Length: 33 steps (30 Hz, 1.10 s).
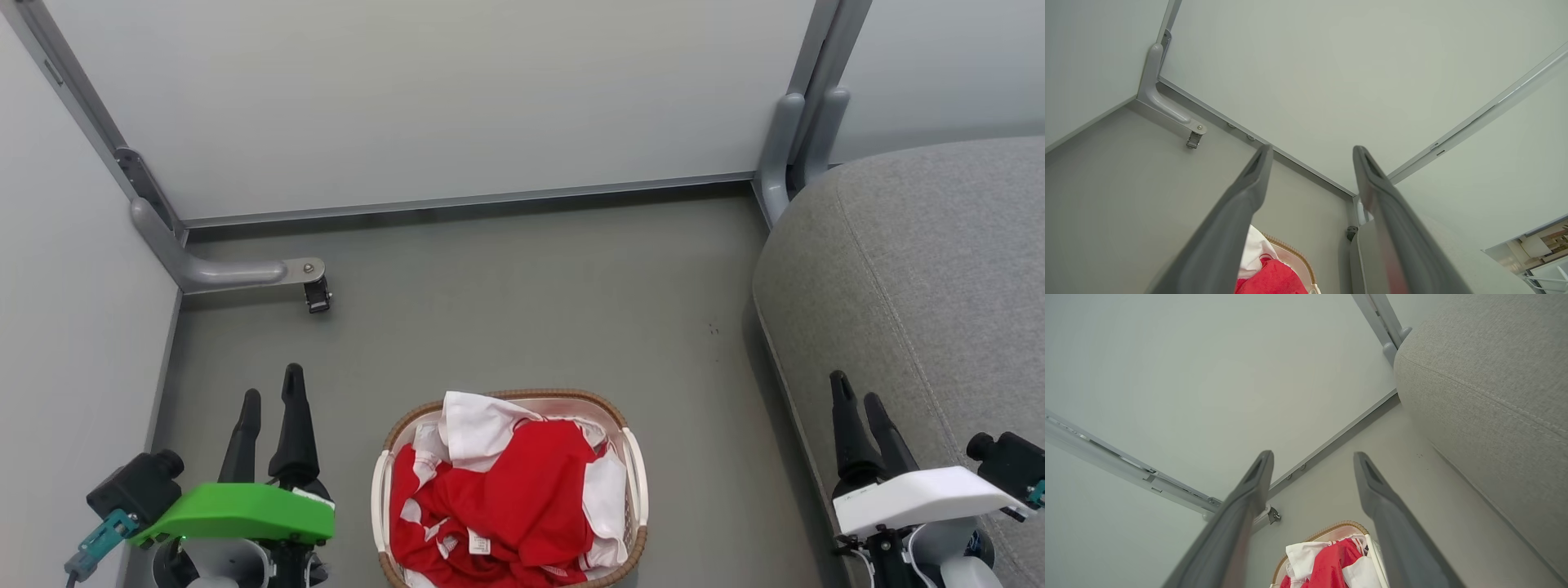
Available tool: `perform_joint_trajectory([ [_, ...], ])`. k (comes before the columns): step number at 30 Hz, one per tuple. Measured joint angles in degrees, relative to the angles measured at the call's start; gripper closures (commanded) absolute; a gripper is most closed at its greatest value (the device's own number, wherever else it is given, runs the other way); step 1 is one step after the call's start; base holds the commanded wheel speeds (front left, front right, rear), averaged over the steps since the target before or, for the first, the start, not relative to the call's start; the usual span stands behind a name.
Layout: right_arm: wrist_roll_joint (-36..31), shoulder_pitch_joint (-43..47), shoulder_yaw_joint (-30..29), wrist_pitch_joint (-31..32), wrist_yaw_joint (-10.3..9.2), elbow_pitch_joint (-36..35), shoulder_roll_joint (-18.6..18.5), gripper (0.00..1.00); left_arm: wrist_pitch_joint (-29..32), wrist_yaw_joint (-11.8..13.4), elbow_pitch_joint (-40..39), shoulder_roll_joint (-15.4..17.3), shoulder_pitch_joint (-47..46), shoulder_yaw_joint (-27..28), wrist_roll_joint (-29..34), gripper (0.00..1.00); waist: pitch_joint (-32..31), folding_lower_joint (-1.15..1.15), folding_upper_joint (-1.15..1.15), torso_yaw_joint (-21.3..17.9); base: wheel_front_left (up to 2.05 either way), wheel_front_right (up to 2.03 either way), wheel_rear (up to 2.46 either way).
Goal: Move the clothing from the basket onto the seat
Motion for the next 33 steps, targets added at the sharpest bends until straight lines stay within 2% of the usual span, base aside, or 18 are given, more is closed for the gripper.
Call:
perform_joint_trajectory([
  [16,-11.9,1.1,1.9,-2.5,0.0,0.0,-0.1,0.0,-2.5,0.8,0.6,0.0,1.7,-3.0,13.9,0.0,-0.3,0.0,0.0,0.0,0.0,0.0,0.0],
  [33,-22.8,1.4,3.4,-5.0,0.0,0.4,-0.2,0.0,-5.0,1.8,2.7,0.1,2.8,-4.6,24.1,0.0,-0.2,0.0,0.0,0.2,0.0,0.0,0.0],
])
